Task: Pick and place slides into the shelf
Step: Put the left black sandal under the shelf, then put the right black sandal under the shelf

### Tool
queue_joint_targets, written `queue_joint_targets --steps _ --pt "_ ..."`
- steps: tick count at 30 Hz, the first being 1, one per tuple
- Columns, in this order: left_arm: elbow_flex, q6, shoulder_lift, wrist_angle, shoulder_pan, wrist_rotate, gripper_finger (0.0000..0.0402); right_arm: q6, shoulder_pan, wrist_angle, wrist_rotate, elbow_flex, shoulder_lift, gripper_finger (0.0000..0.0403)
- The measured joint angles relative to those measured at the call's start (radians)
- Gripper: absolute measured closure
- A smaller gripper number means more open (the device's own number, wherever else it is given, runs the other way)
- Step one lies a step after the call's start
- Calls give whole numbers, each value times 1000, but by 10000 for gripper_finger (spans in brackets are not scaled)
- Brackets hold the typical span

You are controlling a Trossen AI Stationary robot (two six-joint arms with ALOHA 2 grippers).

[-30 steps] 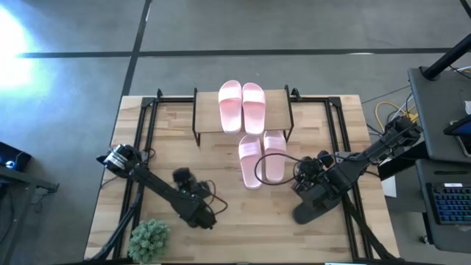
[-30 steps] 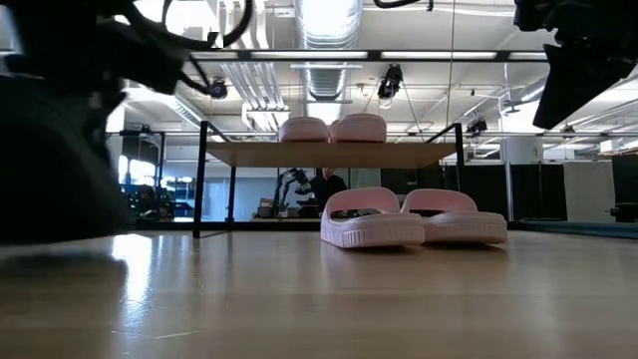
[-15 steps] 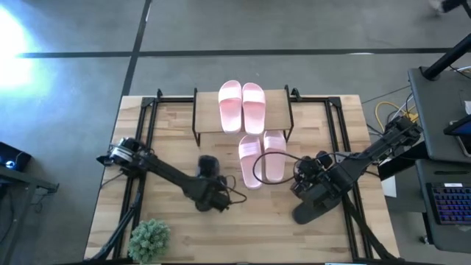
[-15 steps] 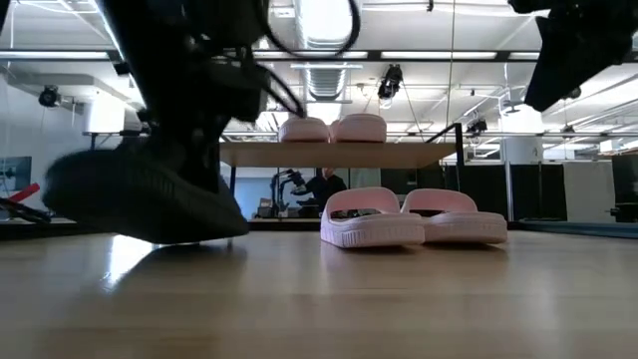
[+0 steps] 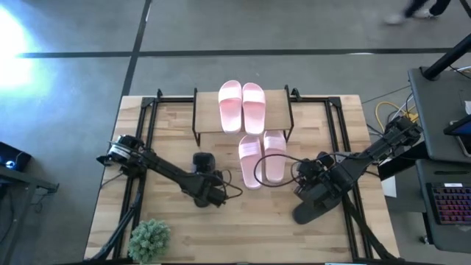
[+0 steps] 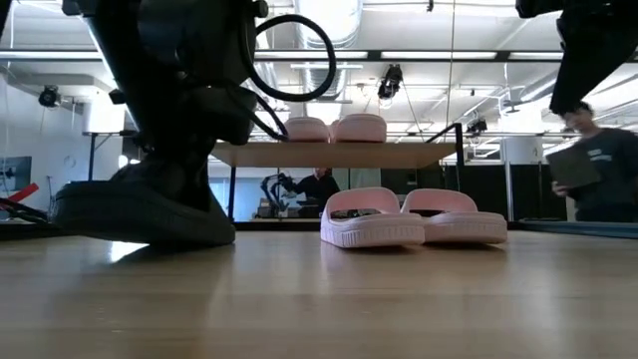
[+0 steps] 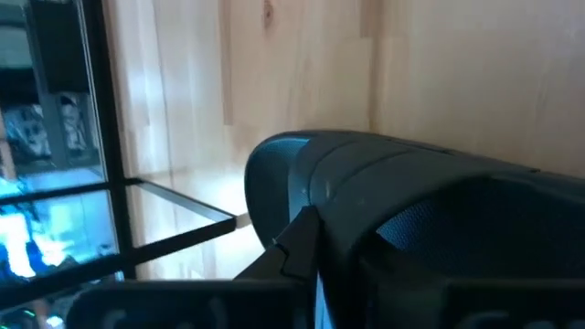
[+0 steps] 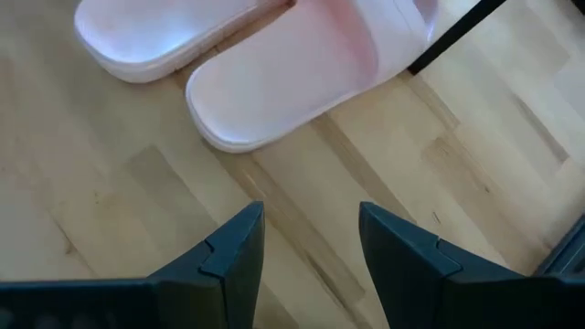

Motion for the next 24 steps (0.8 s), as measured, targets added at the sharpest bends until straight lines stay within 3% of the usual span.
queue_joint_targets --steps 5,13,19,24 --pt "-9 -66 -2 6 4 5 367 -5 0 1 -5 0 0 232" --pt "24 -114 -25 -86 4 82 286 -27 2 0 -54 9 -2 232" --pt "79 -111 -104 -139 0 148 230 -61 2 -1 -72 28 -2 232" --pt "109 -114 -197 -135 -12 182 211 -93 2 -28 -87 61 -2 232"
